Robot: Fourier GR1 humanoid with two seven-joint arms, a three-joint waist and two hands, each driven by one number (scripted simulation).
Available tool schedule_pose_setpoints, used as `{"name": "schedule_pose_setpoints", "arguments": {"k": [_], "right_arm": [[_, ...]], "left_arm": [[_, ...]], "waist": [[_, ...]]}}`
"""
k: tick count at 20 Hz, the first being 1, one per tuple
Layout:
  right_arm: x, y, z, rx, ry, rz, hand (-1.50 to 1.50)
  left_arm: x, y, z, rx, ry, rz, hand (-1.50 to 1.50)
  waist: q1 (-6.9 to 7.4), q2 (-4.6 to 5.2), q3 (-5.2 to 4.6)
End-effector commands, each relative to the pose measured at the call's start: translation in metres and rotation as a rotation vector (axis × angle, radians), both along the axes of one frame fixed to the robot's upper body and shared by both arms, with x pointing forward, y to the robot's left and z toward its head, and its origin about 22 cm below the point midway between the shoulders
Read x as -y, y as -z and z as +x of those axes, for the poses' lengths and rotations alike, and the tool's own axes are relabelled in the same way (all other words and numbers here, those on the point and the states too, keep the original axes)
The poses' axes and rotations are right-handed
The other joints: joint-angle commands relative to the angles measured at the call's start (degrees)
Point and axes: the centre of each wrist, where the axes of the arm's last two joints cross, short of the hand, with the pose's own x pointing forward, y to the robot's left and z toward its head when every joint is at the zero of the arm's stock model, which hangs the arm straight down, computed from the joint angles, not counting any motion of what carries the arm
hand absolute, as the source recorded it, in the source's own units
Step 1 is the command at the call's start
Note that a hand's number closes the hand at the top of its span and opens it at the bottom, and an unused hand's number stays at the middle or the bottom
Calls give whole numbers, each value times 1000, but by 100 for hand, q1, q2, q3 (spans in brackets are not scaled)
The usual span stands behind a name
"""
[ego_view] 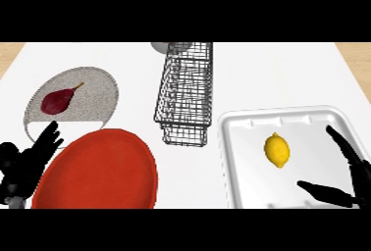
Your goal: Pick the lemon from the tray and place it in the tiered basket
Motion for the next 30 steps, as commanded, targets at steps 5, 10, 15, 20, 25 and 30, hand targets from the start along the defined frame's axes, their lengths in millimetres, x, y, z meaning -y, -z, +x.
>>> {"name": "schedule_pose_setpoints", "arguments": {"k": [5,10,15,20,25,30], "right_arm": [[-66,-75,6,-206,-79,-147,-150],[-84,-109,32,-305,-61,-151,-150],[-96,-116,48,-472,-66,-178,-150],[-97,-142,30,-509,20,-229,-150],[-77,-115,36,-530,65,-203,-150],[-74,-117,36,-558,28,-169,-150]], "left_arm": [[9,4,-7,-12,1,-18,0],[12,4,-12,-12,18,-15,0],[-13,1,-7,-6,13,-22,0],[-22,0,1,-10,-19,-12,0],[-2,13,-7,-8,6,-11,0],[-2,12,-10,-11,-18,-22,0]], "waist": [[11,-15,22],[47,-1,33],[52,9,32],[-9,1,31],[6,7,36],[15,5,36]]}}
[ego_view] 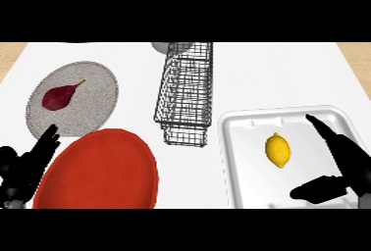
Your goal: Pick the lemon from the tray and place it in the tiered basket
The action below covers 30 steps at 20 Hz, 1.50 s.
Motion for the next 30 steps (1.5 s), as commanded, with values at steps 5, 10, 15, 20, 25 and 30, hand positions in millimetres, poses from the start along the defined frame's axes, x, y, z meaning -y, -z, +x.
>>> {"name": "schedule_pose_setpoints", "arguments": {"k": [5,10,15,20,25,30], "right_arm": [[0,13,2,-13,-25,50,-150],[17,38,-3,2,-28,42,-150],[8,62,15,3,-37,41,-150],[4,42,18,18,-40,56,-150],[11,72,16,0,-37,51,-150],[3,84,28,3,-30,80,-150]], "left_arm": [[0,2,14,-10,-15,8,0],[12,3,-4,3,-4,3,0],[1,1,-3,-21,8,-3,0],[-6,-1,-5,-6,-10,-15,0],[3,15,-2,-10,17,-4,0],[-10,-14,7,-14,-2,-5,0]], "waist": [[-5,9,-11],[3,6,-10],[23,11,-9],[11,8,-10],[1,10,-11],[9,9,-10]]}}
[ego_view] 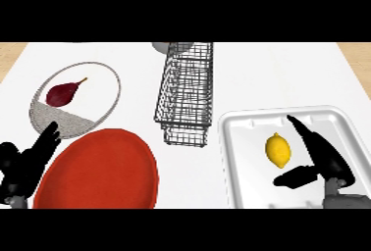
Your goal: Pick the lemon from the tray and place it in the tiered basket
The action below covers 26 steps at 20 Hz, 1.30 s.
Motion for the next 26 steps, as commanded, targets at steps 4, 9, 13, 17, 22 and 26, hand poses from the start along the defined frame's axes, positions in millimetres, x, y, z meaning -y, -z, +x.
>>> {"name": "schedule_pose_setpoints", "arguments": {"k": [4,9,13,17,22,26], "right_arm": [[-11,39,19,-28,-8,6,-150],[-13,34,26,-34,-24,22,-150],[-38,32,9,73,-148,1,150],[-9,55,-2,150,-98,1,150],[-27,29,11,234,-20,24,150],[-26,24,-12,264,31,9,150]], "left_arm": [[-2,6,-13,-9,0,1,0],[-13,-2,-10,-21,1,2,0],[14,-4,1,-19,7,-10,0],[4,0,-1,-11,-1,7,0],[2,3,-5,-14,-10,-3,0],[-6,1,8,-10,-6,-16,0]], "waist": [[24,9,-8],[9,8,-9],[-4,2,-8],[-13,7,-8],[2,5,-9],[-23,4,-10]]}}
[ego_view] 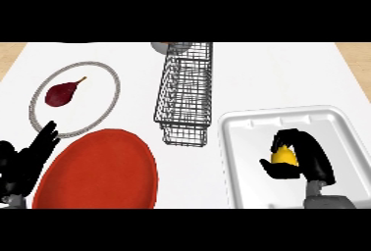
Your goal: Pick the lemon from the tray and place it in the tiered basket
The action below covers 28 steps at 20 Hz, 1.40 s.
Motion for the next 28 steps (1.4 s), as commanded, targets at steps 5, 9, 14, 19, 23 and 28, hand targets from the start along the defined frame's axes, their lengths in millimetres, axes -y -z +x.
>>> {"name": "schedule_pose_setpoints", "arguments": {"k": [5,9,14,19,23,28], "right_arm": [[-149,-27,-16,37,-168,-144,150],[-181,-48,-18,99,-162,-233,150],[-212,-83,-23,272,-40,-296,150],[-237,-112,-32,372,61,-318,150],[-248,-134,-29,432,125,-292,150],[-259,-162,-22,508,175,-268,150]], "left_arm": [[21,3,8,-1,74,-1,0],[21,0,12,-14,96,20,0],[22,0,14,-33,96,24,0],[26,1,17,-27,112,21,0],[31,3,19,-28,109,2,0],[31,-2,24,-22,122,23,0]], "waist": [[521,-7,-56],[656,-64,-71],[607,-141,-59],[613,-132,-49],[648,-71,-37],[678,-61,-34]]}}
